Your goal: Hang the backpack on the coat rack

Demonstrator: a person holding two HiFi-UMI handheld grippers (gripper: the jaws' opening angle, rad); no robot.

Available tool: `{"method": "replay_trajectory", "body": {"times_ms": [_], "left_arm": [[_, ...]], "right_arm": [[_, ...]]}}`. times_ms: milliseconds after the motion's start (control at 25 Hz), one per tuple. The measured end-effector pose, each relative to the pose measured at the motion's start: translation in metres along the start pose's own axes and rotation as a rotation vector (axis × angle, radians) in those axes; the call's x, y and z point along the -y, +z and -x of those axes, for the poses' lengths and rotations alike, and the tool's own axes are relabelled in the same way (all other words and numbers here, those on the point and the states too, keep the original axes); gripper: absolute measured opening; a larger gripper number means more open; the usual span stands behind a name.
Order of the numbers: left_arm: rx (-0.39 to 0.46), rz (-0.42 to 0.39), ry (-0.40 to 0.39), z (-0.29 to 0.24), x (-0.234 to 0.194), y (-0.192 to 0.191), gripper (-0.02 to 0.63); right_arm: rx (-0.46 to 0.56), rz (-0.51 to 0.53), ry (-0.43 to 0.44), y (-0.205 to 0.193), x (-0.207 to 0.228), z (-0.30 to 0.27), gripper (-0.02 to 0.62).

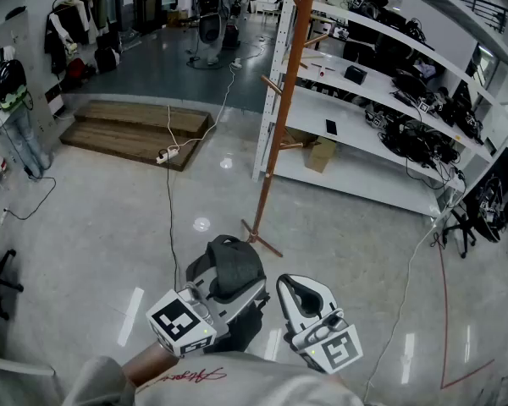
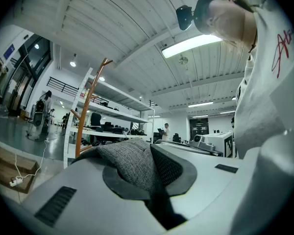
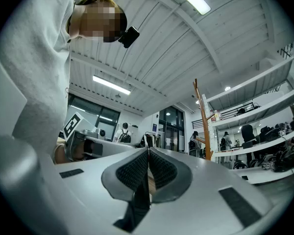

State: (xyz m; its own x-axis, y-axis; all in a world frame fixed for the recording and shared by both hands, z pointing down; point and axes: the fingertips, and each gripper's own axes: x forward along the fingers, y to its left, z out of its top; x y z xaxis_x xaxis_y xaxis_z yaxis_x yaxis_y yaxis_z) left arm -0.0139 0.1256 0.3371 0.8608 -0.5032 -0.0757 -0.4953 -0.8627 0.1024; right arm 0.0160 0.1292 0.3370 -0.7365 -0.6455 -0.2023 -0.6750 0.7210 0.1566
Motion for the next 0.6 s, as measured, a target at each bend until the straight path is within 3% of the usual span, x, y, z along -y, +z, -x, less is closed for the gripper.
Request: {"method": "replay_trajectory", "body": {"times_ms": [600], "left_arm": [[0.012, 0.008, -0.020, -0.0025, 0.0047, 0.0013, 0.043]], "right_arm": [[0.008, 0.001, -0.019, 0.0009, 0.0002, 0.0045, 0.021]]}}
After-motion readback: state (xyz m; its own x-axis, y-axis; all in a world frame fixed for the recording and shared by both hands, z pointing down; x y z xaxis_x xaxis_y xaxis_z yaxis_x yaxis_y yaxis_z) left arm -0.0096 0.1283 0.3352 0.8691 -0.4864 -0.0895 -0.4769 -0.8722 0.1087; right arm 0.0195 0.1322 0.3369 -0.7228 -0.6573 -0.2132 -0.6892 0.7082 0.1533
